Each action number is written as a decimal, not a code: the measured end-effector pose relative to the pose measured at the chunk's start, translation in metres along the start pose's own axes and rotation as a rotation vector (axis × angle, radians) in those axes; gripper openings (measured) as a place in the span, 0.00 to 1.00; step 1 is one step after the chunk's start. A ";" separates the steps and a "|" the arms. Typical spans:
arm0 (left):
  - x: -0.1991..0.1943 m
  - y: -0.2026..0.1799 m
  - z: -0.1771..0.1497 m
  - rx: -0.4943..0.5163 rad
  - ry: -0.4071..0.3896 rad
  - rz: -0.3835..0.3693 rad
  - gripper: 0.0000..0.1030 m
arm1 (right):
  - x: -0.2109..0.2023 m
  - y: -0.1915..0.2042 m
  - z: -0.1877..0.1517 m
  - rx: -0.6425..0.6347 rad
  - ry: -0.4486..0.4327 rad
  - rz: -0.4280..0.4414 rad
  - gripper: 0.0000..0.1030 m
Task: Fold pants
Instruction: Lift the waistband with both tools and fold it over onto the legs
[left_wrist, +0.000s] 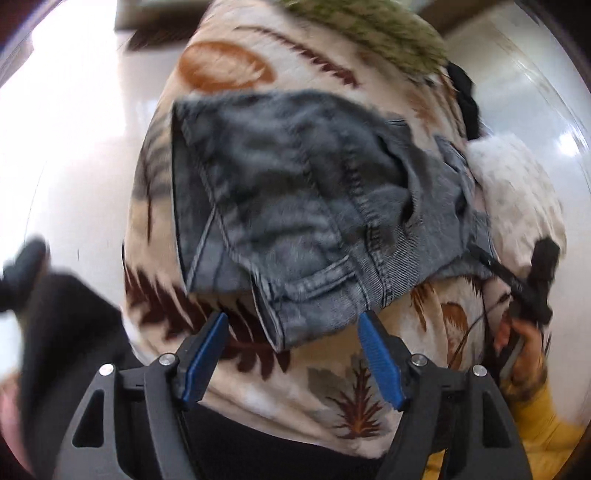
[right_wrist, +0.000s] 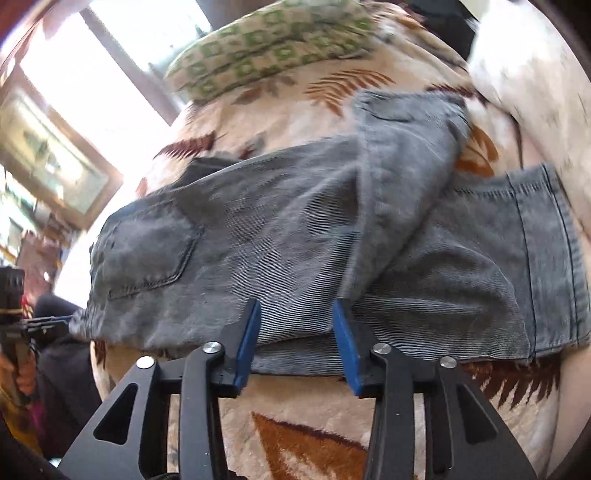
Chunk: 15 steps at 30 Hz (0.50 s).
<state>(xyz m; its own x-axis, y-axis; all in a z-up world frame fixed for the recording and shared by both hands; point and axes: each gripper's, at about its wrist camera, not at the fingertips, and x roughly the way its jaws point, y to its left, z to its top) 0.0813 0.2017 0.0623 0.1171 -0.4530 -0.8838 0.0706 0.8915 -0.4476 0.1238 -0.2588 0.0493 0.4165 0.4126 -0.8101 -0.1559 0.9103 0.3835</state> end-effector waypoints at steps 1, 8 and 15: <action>0.004 0.000 -0.003 -0.027 0.005 -0.012 0.72 | 0.000 0.001 -0.001 -0.001 0.001 0.002 0.45; 0.007 -0.007 -0.002 -0.075 -0.075 -0.028 0.30 | 0.002 -0.023 0.002 0.083 -0.017 -0.040 0.50; -0.002 -0.011 0.016 -0.027 -0.147 0.049 0.20 | 0.017 -0.029 0.036 0.091 -0.044 -0.116 0.54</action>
<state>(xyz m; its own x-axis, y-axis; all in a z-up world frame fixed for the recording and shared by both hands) 0.0965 0.1927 0.0715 0.2636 -0.4041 -0.8759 0.0349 0.9114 -0.4100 0.1678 -0.2791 0.0403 0.4662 0.3007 -0.8320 -0.0228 0.9442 0.3285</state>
